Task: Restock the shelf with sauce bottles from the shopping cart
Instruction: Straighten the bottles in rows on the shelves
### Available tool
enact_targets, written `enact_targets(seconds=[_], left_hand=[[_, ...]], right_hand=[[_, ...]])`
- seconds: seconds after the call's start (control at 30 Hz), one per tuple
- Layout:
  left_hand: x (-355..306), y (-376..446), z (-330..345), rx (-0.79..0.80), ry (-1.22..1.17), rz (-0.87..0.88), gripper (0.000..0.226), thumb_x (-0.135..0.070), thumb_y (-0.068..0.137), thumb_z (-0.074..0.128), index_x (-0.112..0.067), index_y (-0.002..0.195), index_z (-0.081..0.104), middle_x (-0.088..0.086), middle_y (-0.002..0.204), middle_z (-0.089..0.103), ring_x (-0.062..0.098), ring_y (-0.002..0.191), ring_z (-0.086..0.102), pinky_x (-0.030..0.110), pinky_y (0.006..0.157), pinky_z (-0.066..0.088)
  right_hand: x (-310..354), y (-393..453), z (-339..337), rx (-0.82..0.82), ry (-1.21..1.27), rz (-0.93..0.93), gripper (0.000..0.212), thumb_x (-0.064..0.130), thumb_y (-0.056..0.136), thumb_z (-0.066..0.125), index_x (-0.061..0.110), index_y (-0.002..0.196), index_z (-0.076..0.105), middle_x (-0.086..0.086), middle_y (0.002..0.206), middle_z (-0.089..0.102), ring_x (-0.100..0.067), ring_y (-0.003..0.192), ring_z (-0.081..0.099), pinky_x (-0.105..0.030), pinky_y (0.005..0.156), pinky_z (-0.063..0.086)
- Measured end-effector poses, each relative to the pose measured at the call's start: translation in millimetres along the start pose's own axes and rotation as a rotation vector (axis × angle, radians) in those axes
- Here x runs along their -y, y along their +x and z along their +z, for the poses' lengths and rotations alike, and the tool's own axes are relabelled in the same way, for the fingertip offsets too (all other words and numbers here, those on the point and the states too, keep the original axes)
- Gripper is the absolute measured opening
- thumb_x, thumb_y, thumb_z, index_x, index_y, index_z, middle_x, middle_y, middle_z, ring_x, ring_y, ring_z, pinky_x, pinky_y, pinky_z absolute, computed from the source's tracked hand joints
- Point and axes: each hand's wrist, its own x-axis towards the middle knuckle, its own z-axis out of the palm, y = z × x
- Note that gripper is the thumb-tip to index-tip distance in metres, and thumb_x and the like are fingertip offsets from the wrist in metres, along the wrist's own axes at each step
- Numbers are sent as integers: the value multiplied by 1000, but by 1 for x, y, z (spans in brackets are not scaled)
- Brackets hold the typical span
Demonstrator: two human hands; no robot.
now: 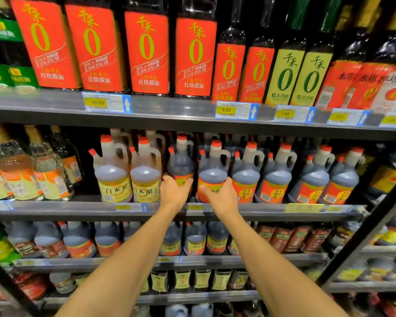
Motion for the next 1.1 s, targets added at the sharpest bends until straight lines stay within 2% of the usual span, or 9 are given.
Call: enact_targets(seconds=[0.27, 0.37, 0.53, 0.73, 0.97, 1.1], left_hand=[[0, 12, 6, -29, 12, 16, 92, -47, 76, 85, 6, 137, 43, 28, 137, 55, 46, 128, 53, 49, 101, 46], [1, 13, 8, -53, 34, 26, 86, -46, 77, 84, 7, 134, 46, 27, 133, 58, 46, 126, 53, 50, 101, 47], [2, 13, 4, -47, 70, 69, 77, -47, 79, 83, 7, 125, 53, 27, 126, 62, 45, 118, 59, 48, 92, 51], [8, 8, -3, 2, 84, 124, 81, -57, 74, 83, 1, 122, 53, 22, 122, 65, 41, 113, 63, 47, 88, 55], [15, 5, -14, 52, 85, 182, 78, -54, 74, 85, -3, 122, 52, 15, 124, 63, 34, 114, 62, 46, 90, 55], [23, 6, -24, 108, 27, 227, 69, -52, 70, 89, -10, 115, 57, 7, 116, 67, 25, 107, 66, 41, 89, 57]], right_hand=[[-2, -2, 6, -51, 43, -24, 80, 59, 72, 80, 14, 128, 44, -7, 128, 60, -29, 119, 59, -48, 95, 54], [-4, -4, 5, -56, 27, -38, 80, 64, 71, 77, 16, 126, 44, -6, 127, 60, -29, 118, 60, -48, 94, 54], [-5, -2, 1, -43, -43, -55, 78, 60, 78, 77, 12, 129, 44, -9, 128, 61, -32, 117, 59, -46, 92, 53], [-6, -2, 0, -31, -62, -68, 70, 57, 82, 76, 13, 124, 43, -10, 122, 62, -32, 111, 61, -46, 87, 54], [-7, -2, -3, -12, -82, -74, 79, 63, 79, 74, 12, 131, 41, -10, 123, 62, -33, 110, 62, -52, 88, 55], [-9, -2, -3, -7, -101, -87, 73, 60, 83, 74, 11, 127, 41, -10, 115, 64, -31, 103, 64, -43, 78, 54]])
